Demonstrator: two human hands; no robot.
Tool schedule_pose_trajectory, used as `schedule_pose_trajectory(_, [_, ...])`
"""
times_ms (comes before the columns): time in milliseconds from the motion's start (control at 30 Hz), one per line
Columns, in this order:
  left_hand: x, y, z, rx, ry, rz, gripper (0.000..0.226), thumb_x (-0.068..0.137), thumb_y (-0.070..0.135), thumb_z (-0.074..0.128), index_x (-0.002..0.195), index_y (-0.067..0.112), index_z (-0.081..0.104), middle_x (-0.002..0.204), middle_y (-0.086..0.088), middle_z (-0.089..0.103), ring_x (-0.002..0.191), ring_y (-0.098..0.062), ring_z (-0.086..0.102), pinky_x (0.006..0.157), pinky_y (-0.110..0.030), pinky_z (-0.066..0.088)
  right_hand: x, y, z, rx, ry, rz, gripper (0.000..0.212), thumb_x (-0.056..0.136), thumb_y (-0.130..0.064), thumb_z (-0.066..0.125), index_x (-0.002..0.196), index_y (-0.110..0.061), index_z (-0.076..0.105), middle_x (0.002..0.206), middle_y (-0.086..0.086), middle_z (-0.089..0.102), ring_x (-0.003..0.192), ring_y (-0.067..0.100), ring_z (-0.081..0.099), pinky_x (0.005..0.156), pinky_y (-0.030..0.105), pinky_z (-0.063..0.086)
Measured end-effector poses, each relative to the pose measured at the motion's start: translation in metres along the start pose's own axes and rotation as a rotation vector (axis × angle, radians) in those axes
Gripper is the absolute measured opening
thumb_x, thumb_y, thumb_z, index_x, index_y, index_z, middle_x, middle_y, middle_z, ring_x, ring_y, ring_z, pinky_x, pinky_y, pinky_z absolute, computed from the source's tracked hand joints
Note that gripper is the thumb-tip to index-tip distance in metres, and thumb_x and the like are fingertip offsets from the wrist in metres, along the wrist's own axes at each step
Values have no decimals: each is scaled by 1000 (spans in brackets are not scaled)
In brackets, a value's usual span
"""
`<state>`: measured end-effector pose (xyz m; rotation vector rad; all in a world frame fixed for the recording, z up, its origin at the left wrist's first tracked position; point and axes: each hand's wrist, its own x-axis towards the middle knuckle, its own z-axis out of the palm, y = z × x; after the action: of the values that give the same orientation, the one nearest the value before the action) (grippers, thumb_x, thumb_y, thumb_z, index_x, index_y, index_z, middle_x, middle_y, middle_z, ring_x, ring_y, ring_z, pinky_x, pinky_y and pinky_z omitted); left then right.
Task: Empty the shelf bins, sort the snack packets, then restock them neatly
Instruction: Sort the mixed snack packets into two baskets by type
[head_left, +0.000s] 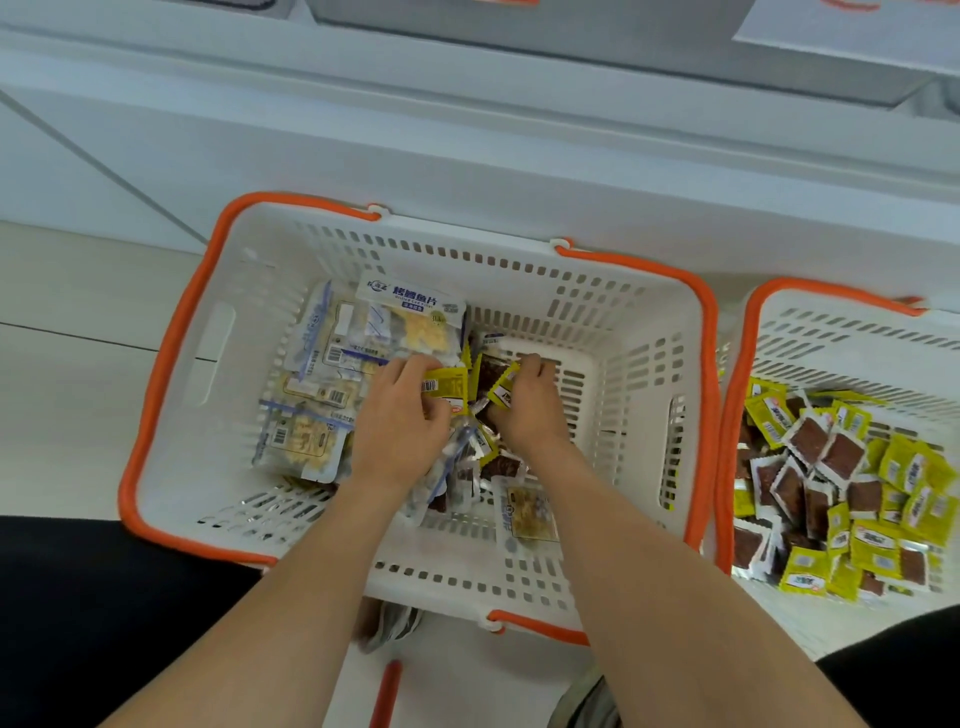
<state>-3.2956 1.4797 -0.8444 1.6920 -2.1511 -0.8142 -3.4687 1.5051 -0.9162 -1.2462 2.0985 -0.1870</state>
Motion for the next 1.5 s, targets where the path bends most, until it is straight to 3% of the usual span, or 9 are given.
schedule_pose_trajectory(167, [-2, 3, -4, -12, -4, 1, 34, 91, 14, 62, 124, 19, 62, 111, 4, 59, 102, -16, 52, 77, -40, 54, -12, 8, 1, 0, 43, 87, 98, 87, 2, 74, 157, -39, 19, 153, 22, 27, 129, 50, 42, 86, 53, 54])
schedule_pose_trajectory(400, [-6, 0, -2, -32, -1, 4, 35, 92, 14, 61, 126, 19, 61, 112, 3, 59, 105, -20, 53, 78, -42, 53, -19, 12, 1, -152, -113, -22, 104, 86, -48, 78, 159, -53, 4, 166, 18, -3, 146, 54, 11, 108, 62, 41])
schedule_pose_trajectory(567, [-5, -1, -2, -18, -10, 9, 35, 93, 15, 61, 128, 20, 61, 112, 3, 60, 105, -20, 54, 79, -40, 52, -8, 18, -1, -283, -82, -85, 87, 87, -10, 81, 148, -47, 31, 157, 14, 15, 135, 55, 29, 84, 54, 53])
schedule_pose_trajectory(733, [-9, 9, 1, 27, -73, 159, 39, 93, 3, 60, 130, 15, 63, 117, -3, 64, 108, -24, 55, 87, -38, 51, -18, 31, -1, -262, -13, -126, 36, 99, -27, 70, 131, -26, 53, 145, 16, 38, 124, 50, 43, 91, 53, 49])
schedule_pose_trajectory(967, [-12, 25, 10, -43, -28, 156, 41, 95, -2, 58, 132, 14, 59, 122, -4, 62, 108, -22, 55, 87, -30, 45, -38, 27, -2, -151, -23, 112, 59, 85, -13, 80, 131, -17, 43, 119, 16, 59, 102, 38, 64, 69, 37, 47])
schedule_pose_trajectory(1100, [-12, 33, 9, -183, -9, -23, 36, 98, 3, 57, 130, 19, 59, 121, 1, 63, 106, -15, 56, 87, -30, 45, -42, 24, -25, 369, -9, 263, 40, 79, -12, 76, 115, -21, 58, 100, 5, 66, 77, 20, 69, 55, 23, 49])
schedule_pose_trajectory(1233, [-7, 51, 2, -441, -49, -272, 32, 96, 3, 61, 120, 22, 63, 110, 3, 70, 96, -14, 66, 81, -36, 55, -39, 6, -61, 972, 12, 413, 40, 74, -31, 68, 113, -38, 65, 111, 7, 73, 94, 26, 74, 79, 50, 64])
schedule_pose_trajectory(1367, [-3, 72, -8, -759, -195, -482, 36, 86, 10, 68, 116, 28, 66, 114, -4, 74, 100, -21, 74, 90, -52, 61, -55, -5, -94, 1048, -139, 337, 41, 76, -31, 65, 117, -33, 71, 121, 4, 74, 112, 28, 70, 98, 57, 57])
schedule_pose_trajectory(1500, [1, 99, -20, -716, -229, -365, 31, 95, 11, 70, 121, 27, 69, 112, 3, 76, 101, -17, 75, 91, -47, 62, -89, -15, -139, 1276, -255, 202, 45, 97, -54, 66, 126, -20, 70, 117, 14, 76, 100, 33, 76, 86, 55, 62])
